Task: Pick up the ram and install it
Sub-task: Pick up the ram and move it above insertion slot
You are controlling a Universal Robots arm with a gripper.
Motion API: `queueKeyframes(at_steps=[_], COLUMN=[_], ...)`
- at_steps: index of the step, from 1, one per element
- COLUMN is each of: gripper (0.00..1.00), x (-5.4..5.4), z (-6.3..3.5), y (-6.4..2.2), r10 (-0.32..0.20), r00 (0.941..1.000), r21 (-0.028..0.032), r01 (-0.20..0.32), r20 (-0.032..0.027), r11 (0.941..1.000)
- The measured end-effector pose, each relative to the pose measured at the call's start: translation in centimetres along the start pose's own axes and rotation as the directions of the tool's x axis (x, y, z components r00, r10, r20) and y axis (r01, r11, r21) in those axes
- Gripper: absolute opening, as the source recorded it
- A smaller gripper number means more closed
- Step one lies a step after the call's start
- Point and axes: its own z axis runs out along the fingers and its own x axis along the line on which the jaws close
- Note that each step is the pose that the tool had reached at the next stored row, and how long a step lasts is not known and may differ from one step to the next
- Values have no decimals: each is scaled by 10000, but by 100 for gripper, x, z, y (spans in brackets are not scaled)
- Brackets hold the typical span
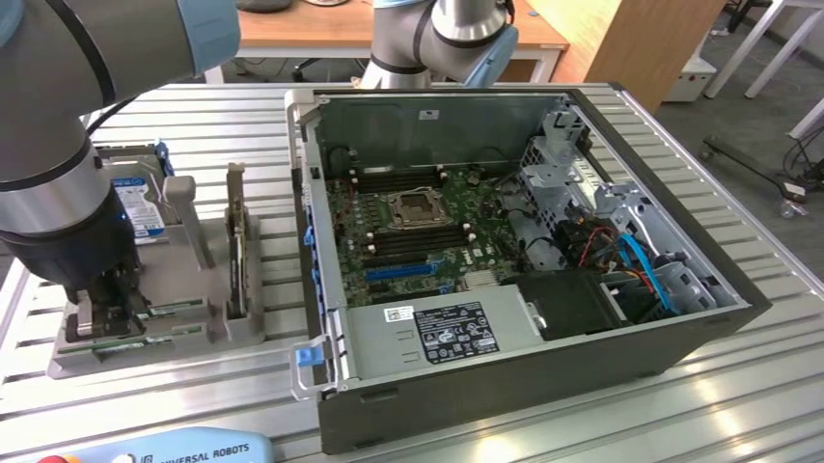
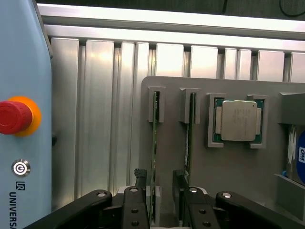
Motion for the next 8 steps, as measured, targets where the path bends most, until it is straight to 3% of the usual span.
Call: queueKeyframes(at_steps=[8], gripper=[35], x=[42], z=[6], y=[3], r10=[1], r00=[10000], r21=[4], r01=[-1], r20=[2], r11=[10000])
